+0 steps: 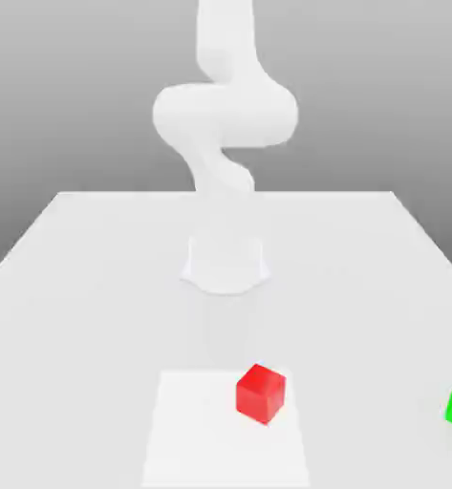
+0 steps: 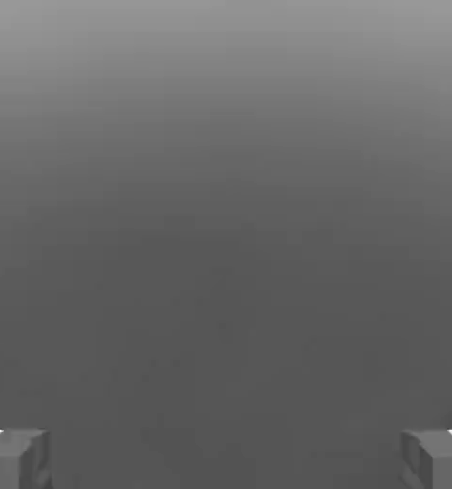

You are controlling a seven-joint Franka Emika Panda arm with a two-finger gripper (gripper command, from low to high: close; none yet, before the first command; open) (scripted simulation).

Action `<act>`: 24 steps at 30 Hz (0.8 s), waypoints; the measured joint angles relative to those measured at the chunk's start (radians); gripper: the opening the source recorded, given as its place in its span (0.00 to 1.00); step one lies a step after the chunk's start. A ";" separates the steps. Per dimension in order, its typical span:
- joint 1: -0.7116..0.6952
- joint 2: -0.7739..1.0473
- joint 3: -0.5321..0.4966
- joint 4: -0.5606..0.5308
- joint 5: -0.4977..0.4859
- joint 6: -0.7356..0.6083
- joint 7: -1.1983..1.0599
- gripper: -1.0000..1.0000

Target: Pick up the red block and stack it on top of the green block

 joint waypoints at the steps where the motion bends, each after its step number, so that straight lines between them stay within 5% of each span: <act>1: -0.012 0.039 0.019 -0.024 -0.001 0.024 0.036 0.50; 16: -0.111 0.602 0.203 -0.372 -0.019 0.370 0.564 0.50; 19: -0.100 0.708 0.212 -0.429 -0.007 0.440 0.643 0.50; 24: -0.055 0.884 0.139 -0.418 -0.124 0.582 0.749 0.50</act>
